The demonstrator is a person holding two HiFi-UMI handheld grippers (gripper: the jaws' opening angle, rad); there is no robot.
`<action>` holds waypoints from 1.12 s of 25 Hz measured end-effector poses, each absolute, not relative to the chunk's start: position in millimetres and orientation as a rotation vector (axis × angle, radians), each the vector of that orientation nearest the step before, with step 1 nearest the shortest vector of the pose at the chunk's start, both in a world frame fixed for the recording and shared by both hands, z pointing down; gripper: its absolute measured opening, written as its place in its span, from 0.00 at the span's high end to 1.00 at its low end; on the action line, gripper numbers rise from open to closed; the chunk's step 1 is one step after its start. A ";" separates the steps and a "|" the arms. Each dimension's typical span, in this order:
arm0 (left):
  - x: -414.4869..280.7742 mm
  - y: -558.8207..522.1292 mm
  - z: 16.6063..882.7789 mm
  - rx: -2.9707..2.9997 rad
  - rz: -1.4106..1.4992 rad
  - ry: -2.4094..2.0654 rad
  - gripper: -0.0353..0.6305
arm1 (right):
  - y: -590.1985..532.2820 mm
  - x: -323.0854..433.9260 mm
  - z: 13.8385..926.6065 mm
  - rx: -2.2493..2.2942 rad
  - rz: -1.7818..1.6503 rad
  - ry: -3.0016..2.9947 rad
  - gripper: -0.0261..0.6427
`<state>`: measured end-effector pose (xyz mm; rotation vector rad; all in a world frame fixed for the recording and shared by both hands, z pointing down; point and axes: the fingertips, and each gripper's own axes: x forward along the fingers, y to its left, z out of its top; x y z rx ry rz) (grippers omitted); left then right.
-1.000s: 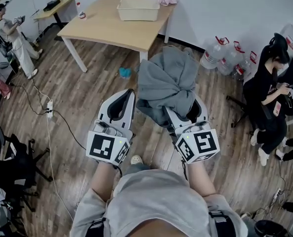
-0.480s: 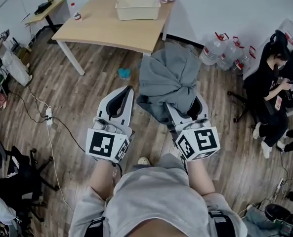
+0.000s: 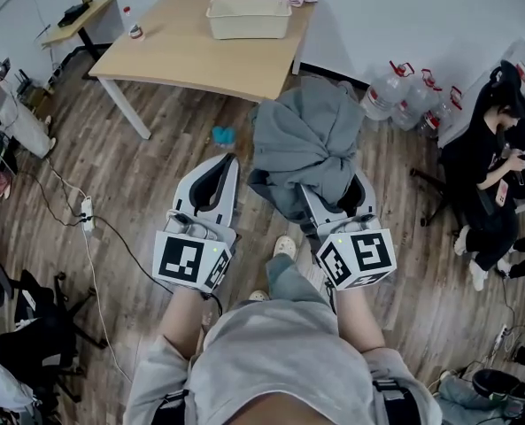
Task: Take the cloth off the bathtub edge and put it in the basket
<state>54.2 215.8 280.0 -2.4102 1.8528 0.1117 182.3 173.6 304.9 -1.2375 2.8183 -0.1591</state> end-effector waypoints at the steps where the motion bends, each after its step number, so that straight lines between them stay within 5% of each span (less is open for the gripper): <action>1: 50.9 208.3 279.9 -2.406 0.112 1.858 0.95 | 165.4 178.9 305.2 -1.231 -0.164 2.820 0.48; 28: 50.5 1.8 272.0 -2.308 0.106 1.956 0.95 | -53.1 160.9 300.7 -1.050 -0.171 2.884 0.48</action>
